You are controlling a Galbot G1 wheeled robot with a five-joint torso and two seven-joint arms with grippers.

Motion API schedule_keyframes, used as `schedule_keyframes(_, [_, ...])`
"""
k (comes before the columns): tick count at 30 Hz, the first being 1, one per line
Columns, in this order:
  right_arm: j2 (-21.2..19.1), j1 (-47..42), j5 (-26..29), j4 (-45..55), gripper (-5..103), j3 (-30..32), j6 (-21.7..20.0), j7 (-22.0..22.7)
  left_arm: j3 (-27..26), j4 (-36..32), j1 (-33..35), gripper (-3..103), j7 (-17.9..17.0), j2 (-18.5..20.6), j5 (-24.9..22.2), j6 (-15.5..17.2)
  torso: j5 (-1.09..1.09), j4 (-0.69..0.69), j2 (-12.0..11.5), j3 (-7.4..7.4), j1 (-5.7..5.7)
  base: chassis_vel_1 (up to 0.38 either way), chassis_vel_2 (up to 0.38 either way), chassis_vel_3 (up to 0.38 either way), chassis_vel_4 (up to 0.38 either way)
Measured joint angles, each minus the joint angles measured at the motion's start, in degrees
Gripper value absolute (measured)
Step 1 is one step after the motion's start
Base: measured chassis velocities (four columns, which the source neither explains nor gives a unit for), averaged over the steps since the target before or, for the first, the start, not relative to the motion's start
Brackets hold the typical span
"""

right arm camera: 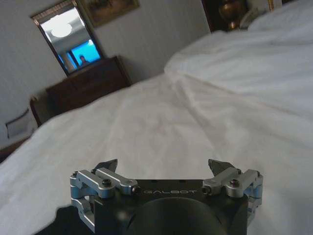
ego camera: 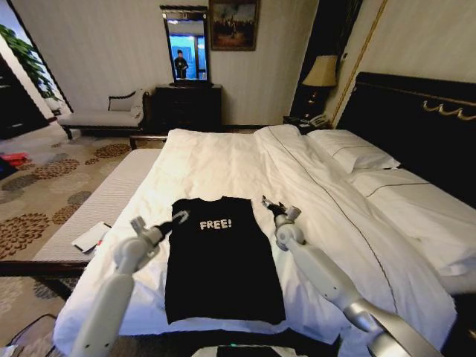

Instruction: Fold the clothes on the bed.

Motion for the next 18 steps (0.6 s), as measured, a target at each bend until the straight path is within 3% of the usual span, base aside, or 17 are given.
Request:
schedule_keyframes(2, [1.4, 1.6, 3.8, -2.7, 100, -1.6, -1.4, -0.9, -1.7, -0.8, -2.2, 100, -0.4, 1.0, -1.5, 0.1, 0.0, -0.1, 0.0, 0.0, 0.01, 0.0, 0.0, 0.0, 0.0])
schedule_keyframes(9, [5.4, 5.5, 8.5, -9.9, 100, -4.6, -4.3, -5.6, -5.2, -4.2, -3.7, 100, 0.6, 2.8, -1.6, 0.1, -0.01, 0.03, 0.0, 0.0, 0.01, 0.0, 0.0, 0.0, 0.0])
schedule_keyframes(18, [5.4, 6.8, 6.1, -15.6, 100, -5.7, -4.9, -9.8, -5.2, -6.8, -4.7, 100, 0.6, 3.4, -2.7, -0.1, 0.01, -0.09, 0.0, 0.0, 0.01, 0.0, 0.0, 0.0, 0.0])
